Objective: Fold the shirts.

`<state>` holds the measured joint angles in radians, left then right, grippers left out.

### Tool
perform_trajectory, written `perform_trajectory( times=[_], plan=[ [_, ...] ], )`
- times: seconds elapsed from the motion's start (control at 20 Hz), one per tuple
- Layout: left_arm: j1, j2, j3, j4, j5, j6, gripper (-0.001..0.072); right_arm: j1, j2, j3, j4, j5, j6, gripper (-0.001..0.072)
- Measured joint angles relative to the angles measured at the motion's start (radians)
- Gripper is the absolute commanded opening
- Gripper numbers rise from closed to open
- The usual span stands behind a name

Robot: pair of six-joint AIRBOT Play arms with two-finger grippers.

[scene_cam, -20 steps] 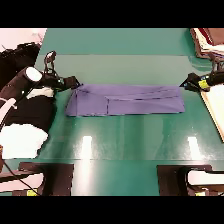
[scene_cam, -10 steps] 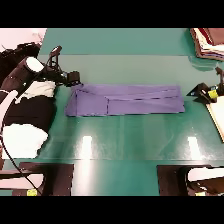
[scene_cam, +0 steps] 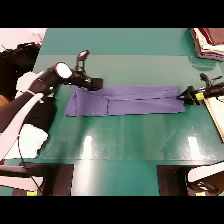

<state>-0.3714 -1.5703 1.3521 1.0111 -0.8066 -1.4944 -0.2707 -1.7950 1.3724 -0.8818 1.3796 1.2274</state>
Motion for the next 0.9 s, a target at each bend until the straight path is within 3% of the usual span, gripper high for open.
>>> perform_trajectory(
  times=[0.45, 0.9],
  plan=[
    [-0.119, -0.233, 0.218, -0.078, 0.006, -0.002, 0.0022, 0.15, 0.111, 0.168, 0.115, 0.031, -0.055, 0.0013],
    [-0.133, -0.317, 0.254, -0.128, 0.004, -0.001, 0.0022, 0.405, 0.227, 0.451, 0.195, 0.001, 0.01, 0.0014]
  ],
)
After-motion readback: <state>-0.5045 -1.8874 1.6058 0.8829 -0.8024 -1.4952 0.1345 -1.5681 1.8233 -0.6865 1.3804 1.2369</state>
